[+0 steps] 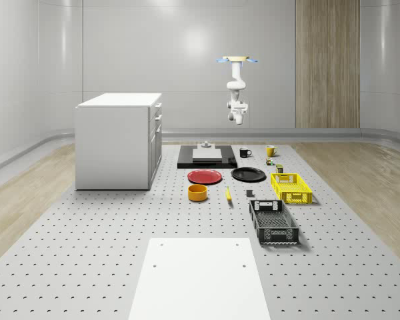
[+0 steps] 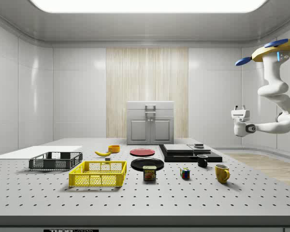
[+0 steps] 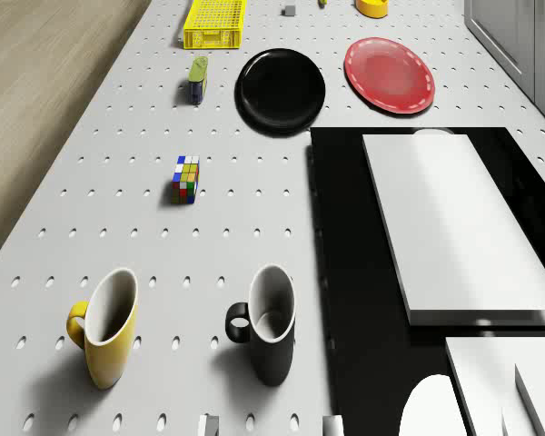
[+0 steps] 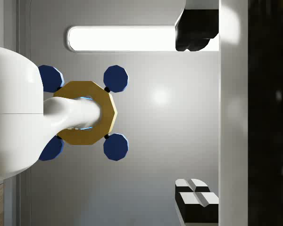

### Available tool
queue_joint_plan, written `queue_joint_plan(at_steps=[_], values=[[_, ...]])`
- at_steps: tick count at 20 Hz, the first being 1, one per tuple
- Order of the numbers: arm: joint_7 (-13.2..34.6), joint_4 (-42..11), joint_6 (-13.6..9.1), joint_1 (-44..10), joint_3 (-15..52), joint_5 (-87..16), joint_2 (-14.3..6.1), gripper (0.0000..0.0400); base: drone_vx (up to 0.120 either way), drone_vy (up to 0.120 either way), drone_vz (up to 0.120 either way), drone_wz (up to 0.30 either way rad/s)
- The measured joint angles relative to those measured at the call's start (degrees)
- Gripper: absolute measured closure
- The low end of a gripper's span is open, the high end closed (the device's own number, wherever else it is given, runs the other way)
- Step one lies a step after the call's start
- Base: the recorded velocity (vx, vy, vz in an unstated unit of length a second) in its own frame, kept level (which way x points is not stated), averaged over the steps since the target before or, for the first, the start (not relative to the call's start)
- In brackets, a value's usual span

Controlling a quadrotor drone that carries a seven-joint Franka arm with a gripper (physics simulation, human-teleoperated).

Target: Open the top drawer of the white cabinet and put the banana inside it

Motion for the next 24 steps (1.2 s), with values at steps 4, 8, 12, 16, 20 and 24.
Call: queue_joint_plan(at_steps=[4, 8, 12, 16, 20, 24], values=[[-0.1, 4.8, -3.9, -0.1, 0.1, 0.0, 0.7, 0.0, 0.0, 0.0, 0.0, 0.0], [-0.1, 9.7, -7.1, -0.2, 0.1, 0.1, 2.3, 0.0, 0.0, 0.0, 0.0, 0.0], [-0.1, 13.5, -9.3, -0.3, 0.1, 0.1, 3.7, 0.0, 0.0, -0.01, 0.0, 0.0], [-0.1, 15.6, -10.4, -0.3, 0.2, 0.1, 4.5, 0.0, 0.12, -0.12, 0.0, 0.0], [-0.2, 16.6, -10.9, -0.3, -0.2, 0.8, 4.8, 0.0, 0.12, -0.12, 0.0, 0.0], [-4.1, 12.9, -11.3, 3.1, -16.2, 25.8, 4.7, 0.0, 0.12, -0.12, 0.07, 0.0]])
